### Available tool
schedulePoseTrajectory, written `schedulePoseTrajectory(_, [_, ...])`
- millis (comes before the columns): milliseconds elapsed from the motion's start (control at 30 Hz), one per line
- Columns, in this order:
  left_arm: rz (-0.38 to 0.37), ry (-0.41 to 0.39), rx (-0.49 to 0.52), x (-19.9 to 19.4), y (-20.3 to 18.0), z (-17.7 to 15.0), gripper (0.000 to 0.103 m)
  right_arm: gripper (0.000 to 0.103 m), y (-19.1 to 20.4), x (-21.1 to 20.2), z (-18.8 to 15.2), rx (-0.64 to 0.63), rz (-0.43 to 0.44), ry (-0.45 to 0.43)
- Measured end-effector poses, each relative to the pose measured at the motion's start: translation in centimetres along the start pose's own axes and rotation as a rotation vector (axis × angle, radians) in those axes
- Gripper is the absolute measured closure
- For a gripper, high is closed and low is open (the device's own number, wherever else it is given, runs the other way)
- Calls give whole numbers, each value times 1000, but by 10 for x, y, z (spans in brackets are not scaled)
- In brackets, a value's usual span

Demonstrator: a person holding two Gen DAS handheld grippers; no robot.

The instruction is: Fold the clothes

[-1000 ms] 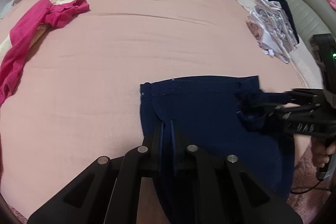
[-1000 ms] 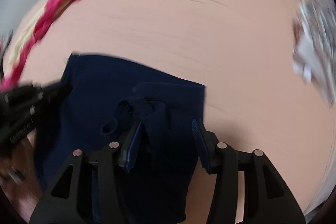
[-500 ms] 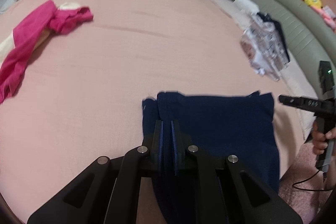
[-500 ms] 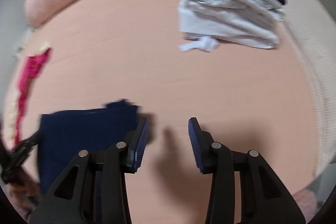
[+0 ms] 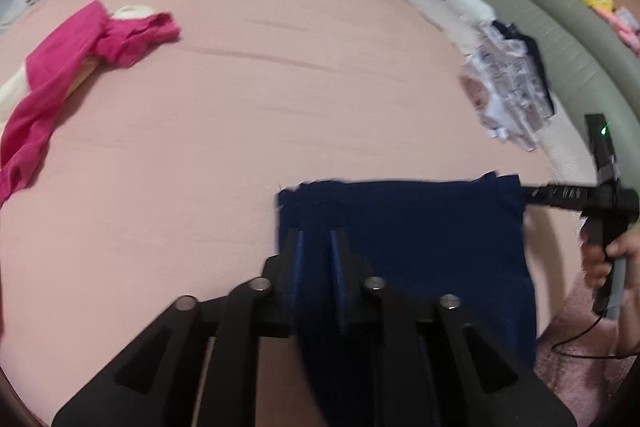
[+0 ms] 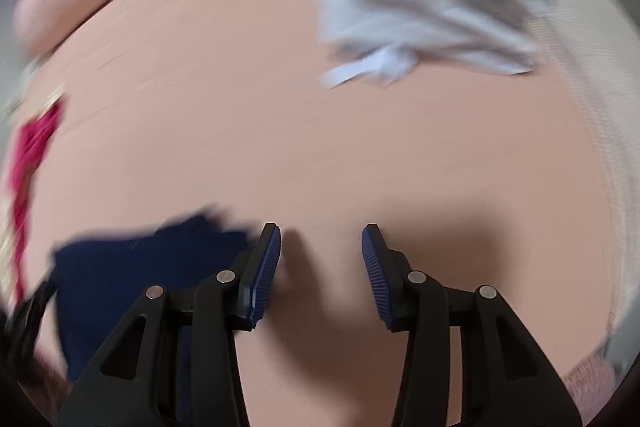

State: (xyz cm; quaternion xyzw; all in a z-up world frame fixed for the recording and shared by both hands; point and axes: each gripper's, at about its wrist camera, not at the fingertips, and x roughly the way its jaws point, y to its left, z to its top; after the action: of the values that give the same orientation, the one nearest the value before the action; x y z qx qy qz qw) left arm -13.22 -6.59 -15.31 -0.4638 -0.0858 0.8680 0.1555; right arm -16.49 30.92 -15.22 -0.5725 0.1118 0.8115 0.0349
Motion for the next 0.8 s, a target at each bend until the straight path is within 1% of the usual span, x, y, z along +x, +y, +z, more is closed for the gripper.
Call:
schedulePoseTrajectory(33, [11, 0, 3, 2, -1, 2, 63, 59, 3, -2, -4, -27, 33, 8])
schedulePoseTrajectory(100, [34, 26, 2, 15, 1, 3, 62, 56, 8, -4, -9, -65, 97, 19])
schedulePoseTrajectory(133, [54, 31, 10, 19, 0, 2, 65, 56, 10, -3, -10, -78, 132, 27])
schedulePoseTrajectory(167, [75, 36, 19, 23, 0, 1, 82, 56, 10, -3, -11, -97, 143, 28])
schedulePoseTrajectory(200, [96, 40, 28, 25, -1, 0, 90, 57, 9, -3, -10, -121, 134, 25])
schedulePoseTrajectory(233, [117, 36, 37, 22, -2, 0, 94, 59, 8, -3, -10, -145, 126, 21])
schedulePoseTrajectory(267, [138, 33, 44, 20, -2, 0, 95, 62, 7, -3, -9, -169, 116, 17])
schedulePoseTrajectory(333, [167, 43, 24, 15, 4, 0, 95, 62, 18, -14, -10, -221, 110, -25])
schedulePoseTrajectory(367, [167, 48, 8, 13, 9, -1, 95, 62, 20, -21, -9, -226, 104, -53])
schedulePoseTrajectory(433, [167, 60, -14, 12, 16, -3, 95, 62, 18, -35, -6, -198, 82, -112])
schedulePoseTrajectory(500, [162, 67, -6, 13, 18, -3, 95, 61, 9, -40, 1, -151, 32, -153])
schedulePoseTrajectory(533, [166, 68, -3, 14, 17, -3, 95, 61, 11, -36, 5, -144, 13, -139])
schedulePoseTrajectory(600, [173, 66, 2, 14, 16, -4, 94, 61, 27, -23, 10, -163, 5, -74])
schedulePoseTrajectory(700, [170, 61, -1, 13, 16, -4, 94, 62, 45, 1, 8, -233, 28, 20])
schedulePoseTrajectory(800, [161, 61, -11, 14, 18, -4, 94, 62, 62, 2, -7, -324, 47, 31])
